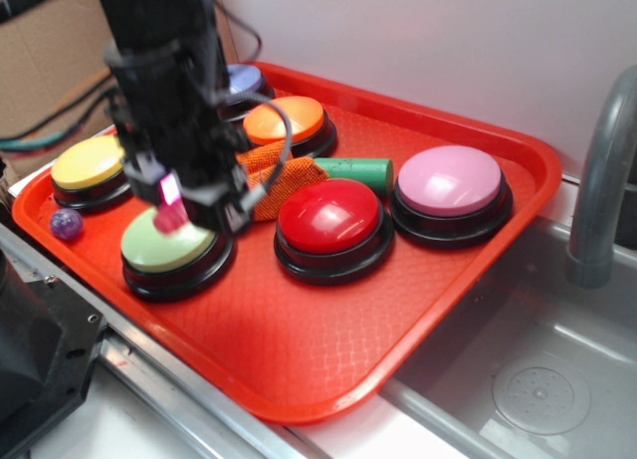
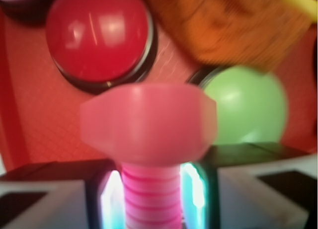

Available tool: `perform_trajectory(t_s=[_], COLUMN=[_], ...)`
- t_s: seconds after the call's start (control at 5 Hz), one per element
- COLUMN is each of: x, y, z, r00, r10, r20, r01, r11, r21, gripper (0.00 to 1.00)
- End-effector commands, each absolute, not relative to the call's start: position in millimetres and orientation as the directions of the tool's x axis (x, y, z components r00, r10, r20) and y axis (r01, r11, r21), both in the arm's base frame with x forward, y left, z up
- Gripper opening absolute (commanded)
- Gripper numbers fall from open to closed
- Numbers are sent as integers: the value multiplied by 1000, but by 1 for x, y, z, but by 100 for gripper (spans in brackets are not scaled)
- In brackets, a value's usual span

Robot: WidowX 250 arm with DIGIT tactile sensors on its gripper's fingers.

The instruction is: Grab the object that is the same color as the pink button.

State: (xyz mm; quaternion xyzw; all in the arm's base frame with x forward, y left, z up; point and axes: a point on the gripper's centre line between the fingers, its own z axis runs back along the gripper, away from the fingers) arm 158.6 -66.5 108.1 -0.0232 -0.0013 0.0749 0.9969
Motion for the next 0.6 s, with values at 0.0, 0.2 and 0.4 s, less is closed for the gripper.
perform_trajectory(t_s=[0.0,0.2,0.4], x=[172,178,174], y=[-33,-12,-7], z=[165,182,184], r00=[995,998,992], r10=[68,9,53], r20=[70,63,114], r01=[-64,-5,-44], r11=[996,998,996], r21=[-55,-57,-77], gripper=[0,0,0])
